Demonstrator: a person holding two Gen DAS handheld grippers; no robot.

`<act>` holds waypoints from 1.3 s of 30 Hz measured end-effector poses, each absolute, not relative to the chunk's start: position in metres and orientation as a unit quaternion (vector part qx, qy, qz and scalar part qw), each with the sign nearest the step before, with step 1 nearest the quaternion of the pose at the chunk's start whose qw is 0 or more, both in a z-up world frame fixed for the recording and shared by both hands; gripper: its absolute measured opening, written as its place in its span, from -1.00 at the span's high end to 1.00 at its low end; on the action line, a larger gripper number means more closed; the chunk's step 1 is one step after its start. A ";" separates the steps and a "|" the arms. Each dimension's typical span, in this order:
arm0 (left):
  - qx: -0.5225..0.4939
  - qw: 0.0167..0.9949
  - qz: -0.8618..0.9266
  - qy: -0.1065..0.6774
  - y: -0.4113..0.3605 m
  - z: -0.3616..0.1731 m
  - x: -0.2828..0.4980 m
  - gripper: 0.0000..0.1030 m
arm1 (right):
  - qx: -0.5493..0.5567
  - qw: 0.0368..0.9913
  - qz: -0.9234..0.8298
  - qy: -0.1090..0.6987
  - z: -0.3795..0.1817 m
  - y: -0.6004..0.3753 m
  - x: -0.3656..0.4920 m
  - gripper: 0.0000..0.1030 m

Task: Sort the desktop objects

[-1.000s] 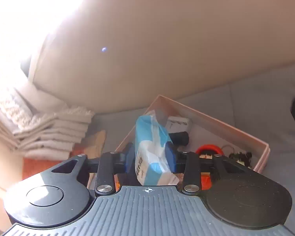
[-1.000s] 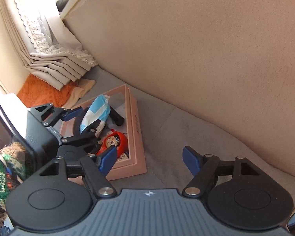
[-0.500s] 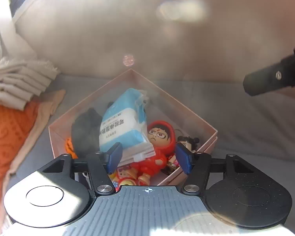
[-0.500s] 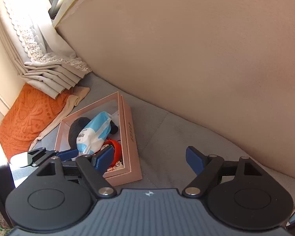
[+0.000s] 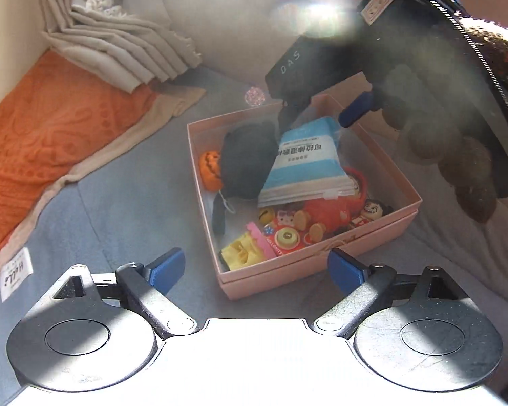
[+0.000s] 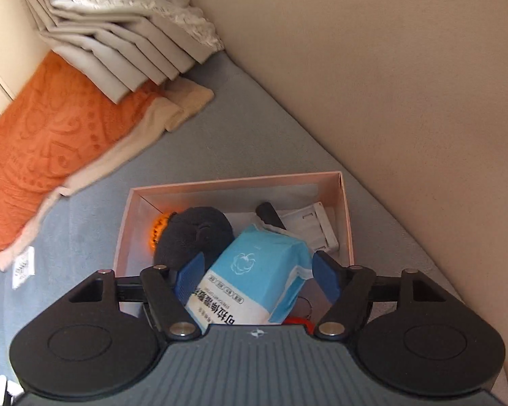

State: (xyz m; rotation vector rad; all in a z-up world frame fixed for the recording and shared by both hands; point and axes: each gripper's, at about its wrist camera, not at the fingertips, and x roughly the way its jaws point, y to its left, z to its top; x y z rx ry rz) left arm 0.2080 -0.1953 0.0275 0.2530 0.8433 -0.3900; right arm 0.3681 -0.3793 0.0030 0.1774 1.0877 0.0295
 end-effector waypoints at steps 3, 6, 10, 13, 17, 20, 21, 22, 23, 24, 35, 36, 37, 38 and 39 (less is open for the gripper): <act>0.102 0.884 -0.185 0.417 -0.184 0.020 0.207 -0.85 | 0.074 0.832 0.013 0.549 -0.016 -0.371 0.375 -0.41; 0.090 0.883 -0.187 0.420 -0.174 0.012 0.207 -0.86 | 0.082 0.837 0.036 0.540 -0.013 -0.373 0.367 -0.06; 0.076 0.883 -0.187 0.424 -0.166 0.007 0.204 -0.86 | 0.148 0.861 0.054 0.484 0.014 -0.393 0.361 0.24; 0.067 0.884 -0.185 0.424 -0.161 0.006 0.202 -0.86 | 0.208 0.872 0.056 0.439 0.021 -0.412 0.356 0.25; 0.071 0.885 -0.184 0.421 -0.161 0.006 0.198 -0.86 | 0.164 0.882 0.034 0.441 0.012 -0.413 0.353 0.08; 0.072 0.885 -0.186 0.422 -0.161 0.004 0.195 -0.86 | 0.101 0.911 0.007 0.400 0.021 -0.412 0.337 0.35; 0.073 0.884 -0.187 0.423 -0.162 0.003 0.194 -0.87 | 0.077 0.920 0.001 0.385 0.025 -0.410 0.333 0.46; 0.074 0.882 -0.188 0.425 -0.163 0.001 0.194 -0.87 | 0.065 0.924 -0.002 0.376 0.026 -0.409 0.332 0.49; 0.075 0.881 -0.188 0.427 -0.164 -0.001 0.193 -0.87 | 0.063 0.923 -0.004 0.379 0.024 -0.409 0.335 0.53; 0.074 0.880 -0.189 0.429 -0.166 -0.003 0.193 -0.87 | 0.066 0.918 -0.003 0.391 0.020 -0.409 0.340 0.61; 0.065 0.877 -0.182 0.441 -0.153 -0.009 0.187 -0.89 | 0.126 0.903 0.047 0.407 0.012 -0.409 0.322 0.63; 0.059 0.876 -0.175 0.446 -0.150 -0.010 0.188 -0.89 | 0.131 0.893 0.047 0.427 0.005 -0.410 0.321 0.58; 0.053 0.875 -0.170 0.450 -0.147 -0.010 0.188 -0.89 | 0.130 0.889 0.043 0.437 -0.003 -0.408 0.319 0.49; 0.048 0.875 -0.170 0.451 -0.145 -0.009 0.186 -0.89 | 0.123 0.894 0.036 0.429 -0.004 -0.407 0.314 0.38; 0.045 0.876 -0.170 0.449 -0.142 -0.007 0.183 -0.89 | 0.119 0.897 0.028 0.424 -0.001 -0.407 0.309 0.38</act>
